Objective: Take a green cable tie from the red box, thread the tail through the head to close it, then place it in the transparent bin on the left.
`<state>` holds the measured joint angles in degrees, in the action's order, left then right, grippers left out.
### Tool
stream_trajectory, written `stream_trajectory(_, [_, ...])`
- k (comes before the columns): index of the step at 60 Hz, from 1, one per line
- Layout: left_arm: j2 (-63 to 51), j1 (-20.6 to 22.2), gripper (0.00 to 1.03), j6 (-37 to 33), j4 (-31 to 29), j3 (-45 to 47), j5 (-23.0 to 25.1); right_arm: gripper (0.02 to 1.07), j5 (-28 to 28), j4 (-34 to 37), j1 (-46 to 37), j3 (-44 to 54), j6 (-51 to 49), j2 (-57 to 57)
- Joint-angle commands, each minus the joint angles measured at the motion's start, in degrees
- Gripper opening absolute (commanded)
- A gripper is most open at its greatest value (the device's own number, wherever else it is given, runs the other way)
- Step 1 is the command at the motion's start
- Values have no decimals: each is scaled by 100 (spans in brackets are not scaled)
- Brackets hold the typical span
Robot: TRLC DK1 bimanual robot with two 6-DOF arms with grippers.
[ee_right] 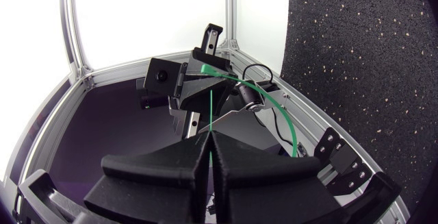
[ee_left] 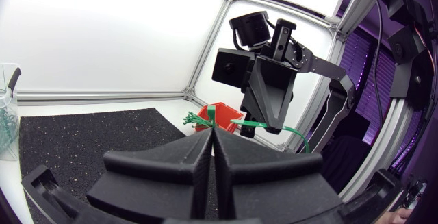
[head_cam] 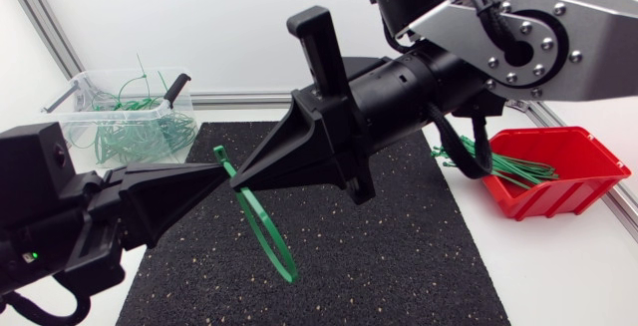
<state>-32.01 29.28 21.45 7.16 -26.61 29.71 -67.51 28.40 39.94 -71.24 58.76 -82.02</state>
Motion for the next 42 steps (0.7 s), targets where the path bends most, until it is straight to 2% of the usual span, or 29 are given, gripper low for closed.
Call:
stream_trajectory(1, [46, 52, 3, 114, 58, 112, 26, 7, -17, -81, -39, -65, 188, -34])
stream_trajectory(18, [46, 61, 3, 70, 110, 139, -36, 7, 132, -388, -13, -135, 302, -148])
stream_trajectory(31, [213, -80, 3, 43, 119, 200, -115, 7, 554, -1654, -92, 418, 549, 54])
stream_trajectory(42, [248, -177, 3, 17, 102, 244, -115, 7, 537, -1715, -110, 699, 557, 221])
